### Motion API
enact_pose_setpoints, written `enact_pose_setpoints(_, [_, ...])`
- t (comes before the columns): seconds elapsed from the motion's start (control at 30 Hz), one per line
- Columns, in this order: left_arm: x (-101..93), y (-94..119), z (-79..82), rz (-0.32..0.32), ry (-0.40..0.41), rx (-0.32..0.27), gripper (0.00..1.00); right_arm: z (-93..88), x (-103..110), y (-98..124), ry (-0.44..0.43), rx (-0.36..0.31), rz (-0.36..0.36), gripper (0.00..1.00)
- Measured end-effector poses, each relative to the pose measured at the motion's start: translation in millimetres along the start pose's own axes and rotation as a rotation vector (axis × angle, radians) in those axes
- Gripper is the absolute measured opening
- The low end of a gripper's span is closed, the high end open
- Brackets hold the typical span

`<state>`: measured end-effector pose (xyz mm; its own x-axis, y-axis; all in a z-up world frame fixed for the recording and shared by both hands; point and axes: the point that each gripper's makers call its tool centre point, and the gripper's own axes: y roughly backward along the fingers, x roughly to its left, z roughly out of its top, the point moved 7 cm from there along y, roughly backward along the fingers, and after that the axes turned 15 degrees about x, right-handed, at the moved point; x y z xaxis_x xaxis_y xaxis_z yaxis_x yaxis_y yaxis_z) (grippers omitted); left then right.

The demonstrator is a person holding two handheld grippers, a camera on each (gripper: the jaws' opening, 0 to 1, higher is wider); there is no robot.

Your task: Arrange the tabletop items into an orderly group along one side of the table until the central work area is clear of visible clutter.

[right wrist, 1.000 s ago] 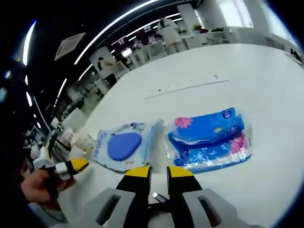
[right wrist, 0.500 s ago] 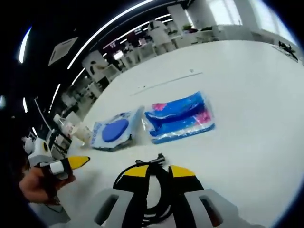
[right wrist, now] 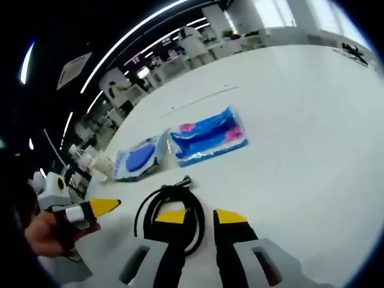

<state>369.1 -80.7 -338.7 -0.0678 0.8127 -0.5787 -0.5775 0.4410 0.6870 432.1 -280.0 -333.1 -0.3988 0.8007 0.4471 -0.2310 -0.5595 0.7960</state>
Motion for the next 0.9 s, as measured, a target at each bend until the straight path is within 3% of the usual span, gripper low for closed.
enact_pose_setpoints(0.23, [-13.3, -10, -12.6, -0.028, 0.001, 0.030, 0.12, 0.4, 0, -1, -0.007, -0.006, 0.009, 0.12])
enact_pose_setpoints(0.4, [-17.9, -18, -12.0, -0.031, -0.012, 0.045, 0.12, 4.3, 1, -1, -0.005, -0.015, 0.021, 0.14])
enact_pose_setpoints(0.63, [-19.8, -27, -19.1, -0.020, -0.009, 0.077, 0.08, -0.5, 2, -11, 0.016, 0.027, 0.029, 0.13])
enact_pose_setpoints(0.77, [-19.3, -31, -23.0, -0.017, 0.004, 0.095, 0.02, -2.3, 6, -11, 0.031, 0.044, 0.043, 0.00])
enact_pose_setpoints(0.9, [-19.8, -31, -20.4, -0.019, 0.007, 0.089, 0.02, -0.5, 7, -11, 0.038, 0.043, 0.034, 0.00])
